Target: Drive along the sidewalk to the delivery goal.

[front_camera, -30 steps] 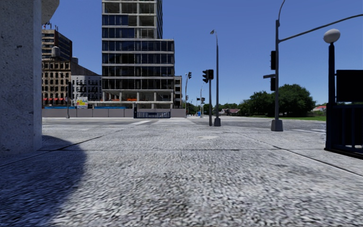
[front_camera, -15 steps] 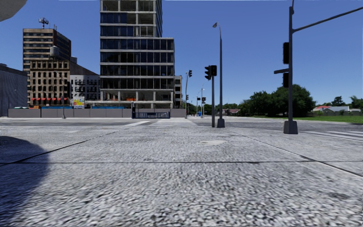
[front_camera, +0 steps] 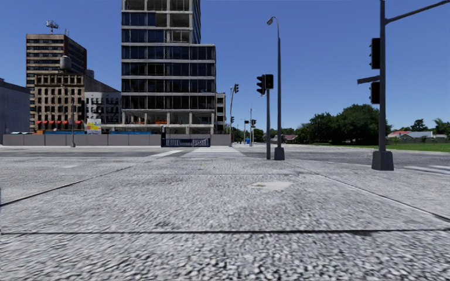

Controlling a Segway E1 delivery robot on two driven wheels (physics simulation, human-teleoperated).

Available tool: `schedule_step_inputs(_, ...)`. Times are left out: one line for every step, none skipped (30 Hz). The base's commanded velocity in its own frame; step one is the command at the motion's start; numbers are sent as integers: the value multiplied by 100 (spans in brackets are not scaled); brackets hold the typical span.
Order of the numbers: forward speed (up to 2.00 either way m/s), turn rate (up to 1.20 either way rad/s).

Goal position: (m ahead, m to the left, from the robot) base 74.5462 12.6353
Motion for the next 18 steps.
schedule_step_inputs(200, 0)
schedule_step_inputs(200, 0)
schedule_step_inputs(200, 0)
schedule_step_inputs(200, 0)
schedule_step_inputs(200, 0)
schedule_step_inputs(200, 0)
schedule_step_inputs(200, 0)
schedule_step_inputs(200, 0)
schedule_step_inputs(200, 0)
schedule_step_inputs(200, 0)
schedule_step_inputs(200, 0)
schedule_step_inputs(200, 0)
schedule_step_inputs(200, 0)
schedule_step_inputs(200, 0)
schedule_step_inputs(200, 0)
schedule_step_inputs(200, 0)
schedule_step_inputs(200, 0)
schedule_step_inputs(200, 0)
